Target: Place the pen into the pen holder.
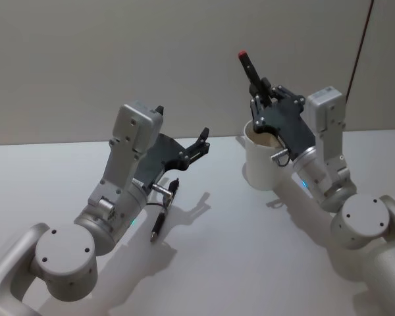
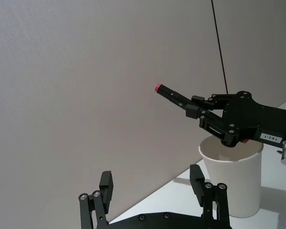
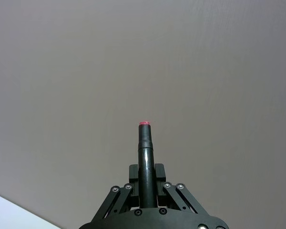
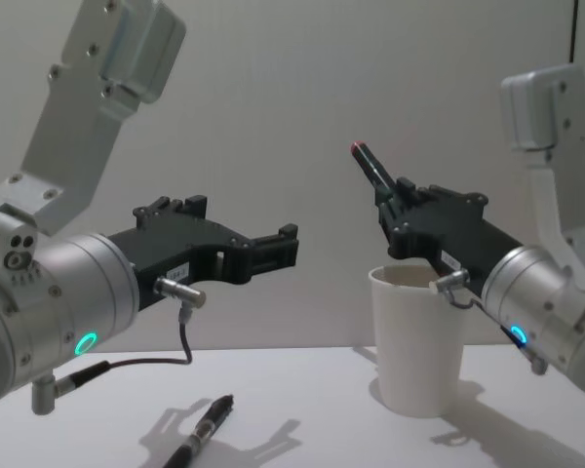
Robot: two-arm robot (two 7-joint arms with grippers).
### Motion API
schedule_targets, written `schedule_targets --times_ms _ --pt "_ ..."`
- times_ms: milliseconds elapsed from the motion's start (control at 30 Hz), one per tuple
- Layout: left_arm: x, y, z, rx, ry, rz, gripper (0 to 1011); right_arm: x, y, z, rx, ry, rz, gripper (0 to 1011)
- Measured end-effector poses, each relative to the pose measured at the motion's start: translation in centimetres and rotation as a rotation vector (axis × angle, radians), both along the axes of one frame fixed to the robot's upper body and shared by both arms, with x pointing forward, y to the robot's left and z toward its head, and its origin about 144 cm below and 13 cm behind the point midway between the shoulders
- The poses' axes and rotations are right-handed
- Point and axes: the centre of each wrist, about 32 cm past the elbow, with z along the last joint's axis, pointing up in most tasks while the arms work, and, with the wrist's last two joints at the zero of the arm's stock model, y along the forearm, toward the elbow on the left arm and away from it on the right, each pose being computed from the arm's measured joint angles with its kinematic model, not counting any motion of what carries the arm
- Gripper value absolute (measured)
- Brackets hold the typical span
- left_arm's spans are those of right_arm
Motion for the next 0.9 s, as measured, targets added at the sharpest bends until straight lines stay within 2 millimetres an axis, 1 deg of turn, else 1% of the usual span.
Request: schedule_targets --times_ms 200,233,300,333,367,433,567,600,633,700,767,833,867,900 --pt "0.0 0.0 0.0 0.0 0.0 0.0 1001 0.1 0.08 -0.35 -0.01 0.003 -0.001 189" --pt "0.0 0.0 0.0 0.0 0.0 0.0 1001 0.11 0.09 -0.4 -0.011 0.004 -0.001 225" --pt "0.0 0.0 0.0 0.0 0.0 0.0 1001 0.13 0.11 -0.45 -0.012 0.004 -0.001 252" --pt "0.0 0.0 0.0 0.0 0.0 0.0 1001 0.14 0.12 -0.47 -0.013 0.004 -0.001 308" --pt "0.0 0.0 0.0 0.0 0.0 0.0 1001 0.15 0.12 -0.52 -0.014 0.005 -0.002 308" --pt "0.0 0.0 0.0 0.0 0.0 0.0 1001 0.16 0.12 -0.57 -0.015 0.006 -0.002 364" --pt "0.0 0.0 0.0 0.0 0.0 0.0 1001 0.19 0.14 -0.66 -0.018 0.006 -0.002 501" --pt "0.0 0.0 0.0 0.0 0.0 0.0 1001 0.19 0.14 -0.68 -0.018 0.007 -0.002 517" --pt "0.0 0.0 0.0 0.0 0.0 0.0 1001 0.19 0.15 -0.71 -0.019 0.007 -0.002 576" --pt "0.0 0.0 0.0 0.0 0.0 0.0 1001 0.2 0.15 -0.72 -0.019 0.007 -0.002 621" --pt "0.0 0.0 0.0 0.0 0.0 0.0 1001 0.21 0.16 -0.75 -0.02 0.007 -0.002 698" --pt "0.0 0.0 0.0 0.0 0.0 0.0 1001 0.22 0.16 -0.75 -0.021 0.007 -0.002 736" --pt "0.0 0.0 0.0 0.0 0.0 0.0 1001 0.22 0.17 -0.77 -0.021 0.007 -0.002 796" --pt "0.0 0.0 0.0 0.0 0.0 0.0 1001 0.22 0.17 -0.77 -0.021 0.007 -0.002 815"
